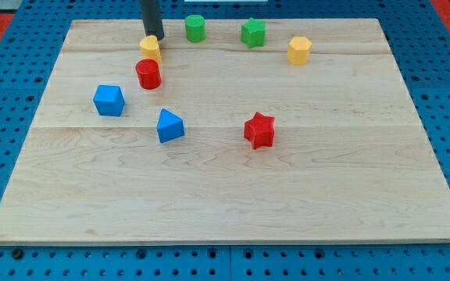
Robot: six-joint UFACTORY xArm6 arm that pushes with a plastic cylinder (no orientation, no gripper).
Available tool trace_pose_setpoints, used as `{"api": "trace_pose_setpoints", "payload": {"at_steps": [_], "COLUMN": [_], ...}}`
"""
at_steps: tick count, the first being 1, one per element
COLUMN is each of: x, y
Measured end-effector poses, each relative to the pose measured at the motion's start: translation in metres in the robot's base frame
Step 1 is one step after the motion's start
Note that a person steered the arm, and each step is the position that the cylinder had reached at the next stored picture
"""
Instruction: Push the blue cube below the red circle
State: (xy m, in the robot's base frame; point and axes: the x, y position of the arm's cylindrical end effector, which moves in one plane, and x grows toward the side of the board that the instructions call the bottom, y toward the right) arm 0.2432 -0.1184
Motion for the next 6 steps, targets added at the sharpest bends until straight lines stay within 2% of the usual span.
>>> {"api": "trace_pose_setpoints", "payload": {"at_steps": [3, 6], "x": [0.011, 0.115], "y": [-0.058, -0.11]}}
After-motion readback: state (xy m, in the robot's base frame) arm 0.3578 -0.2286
